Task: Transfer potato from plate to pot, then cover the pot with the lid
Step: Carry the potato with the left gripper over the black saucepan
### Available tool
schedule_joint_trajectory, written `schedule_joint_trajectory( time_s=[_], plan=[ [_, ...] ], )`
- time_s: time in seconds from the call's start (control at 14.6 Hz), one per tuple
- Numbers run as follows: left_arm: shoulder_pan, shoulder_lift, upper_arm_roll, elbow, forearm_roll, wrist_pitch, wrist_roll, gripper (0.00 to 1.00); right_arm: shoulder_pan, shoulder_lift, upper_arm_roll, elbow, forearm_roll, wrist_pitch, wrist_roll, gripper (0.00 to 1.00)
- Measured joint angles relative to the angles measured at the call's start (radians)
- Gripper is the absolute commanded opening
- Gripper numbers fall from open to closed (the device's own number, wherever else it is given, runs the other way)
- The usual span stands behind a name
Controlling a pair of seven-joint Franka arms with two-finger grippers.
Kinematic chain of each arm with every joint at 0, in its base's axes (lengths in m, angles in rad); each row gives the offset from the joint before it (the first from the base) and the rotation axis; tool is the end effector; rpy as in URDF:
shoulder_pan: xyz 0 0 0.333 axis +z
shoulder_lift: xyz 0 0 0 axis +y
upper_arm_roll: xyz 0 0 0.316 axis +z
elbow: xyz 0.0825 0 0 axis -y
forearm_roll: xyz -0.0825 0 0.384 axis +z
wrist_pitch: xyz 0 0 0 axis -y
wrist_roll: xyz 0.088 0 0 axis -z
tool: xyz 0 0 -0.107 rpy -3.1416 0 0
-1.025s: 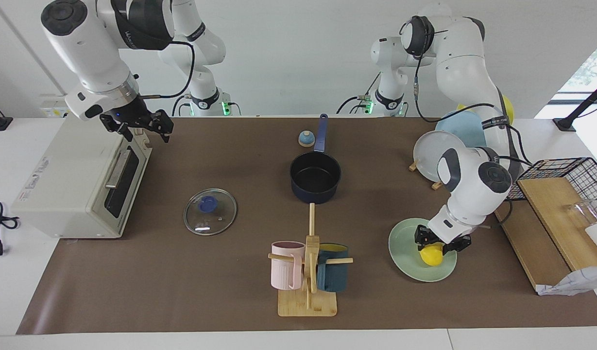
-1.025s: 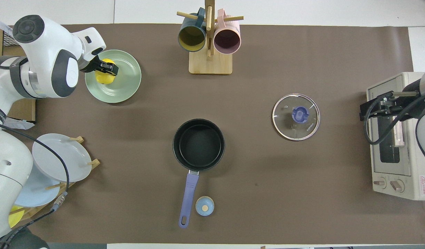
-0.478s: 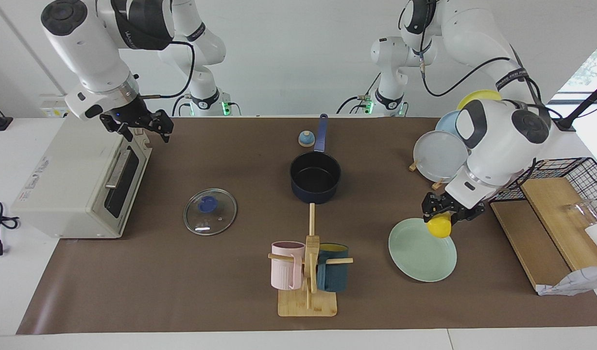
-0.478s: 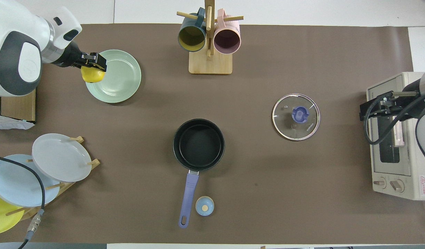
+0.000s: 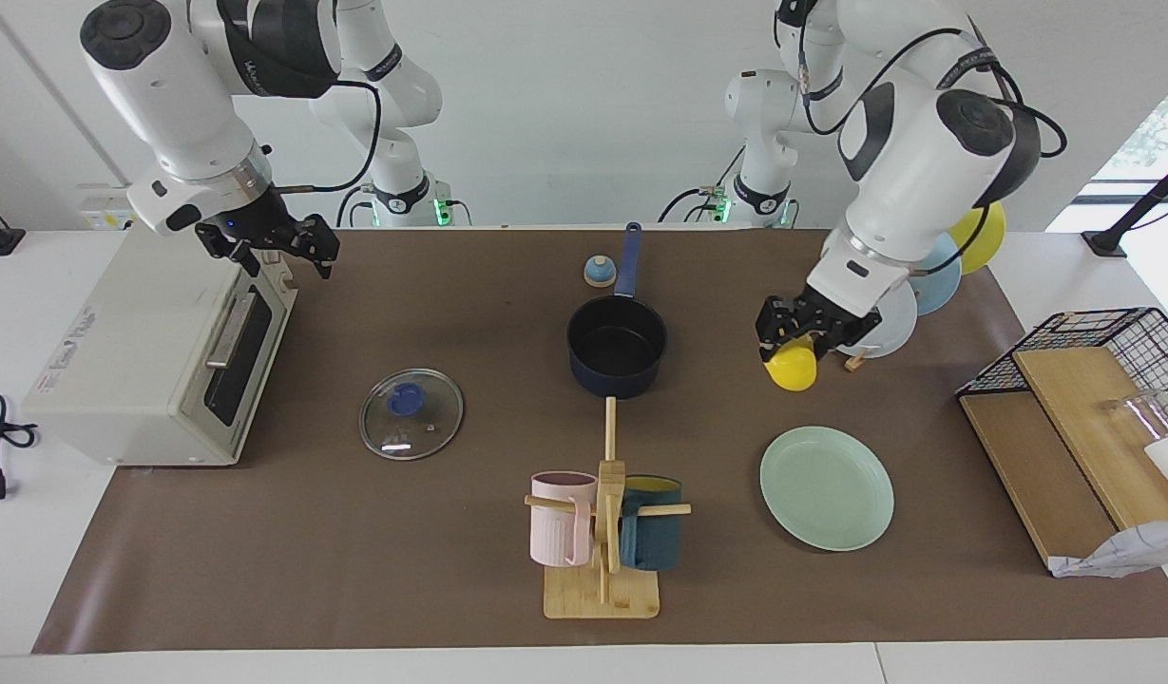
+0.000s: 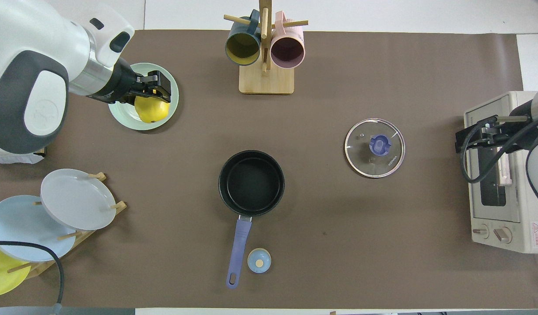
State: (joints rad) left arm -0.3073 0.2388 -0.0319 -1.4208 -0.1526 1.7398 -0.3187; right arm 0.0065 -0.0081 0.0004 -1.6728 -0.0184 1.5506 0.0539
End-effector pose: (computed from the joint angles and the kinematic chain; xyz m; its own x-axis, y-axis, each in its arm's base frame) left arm 0.6007 -0.2241 0.5703 0.9997 0.0025 0.0244 -0.0018 -0.9845 0.1753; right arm 0.5452 0.0018 0.5795 0.9925 -0.0474 -0.1127 -0.0449 -0.9987 0.0244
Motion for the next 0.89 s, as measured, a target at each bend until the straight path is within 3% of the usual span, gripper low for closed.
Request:
schedule_joint_trajectory(
  time_s=[0.27,0.61,0.89],
  plan=[
    [-0.137,-0.056,-0.003,-0.093,0.000,0.020,-0.149,0.00,0.000,0.000,0.000,0.000,0.000,0.000,0.000,1.00],
    [-0.275,-0.151,-0.004,-0.438,0.000,0.305,-0.211,0.00,0.000,0.000,0.000,0.000,0.000,0.000,0.000,1.00],
    [-0.325,-0.153,-0.002,-0.572,0.003,0.434,-0.221,0.00,0.000,0.000,0.000,0.000,0.000,0.000,0.000,1.00]
  ],
)
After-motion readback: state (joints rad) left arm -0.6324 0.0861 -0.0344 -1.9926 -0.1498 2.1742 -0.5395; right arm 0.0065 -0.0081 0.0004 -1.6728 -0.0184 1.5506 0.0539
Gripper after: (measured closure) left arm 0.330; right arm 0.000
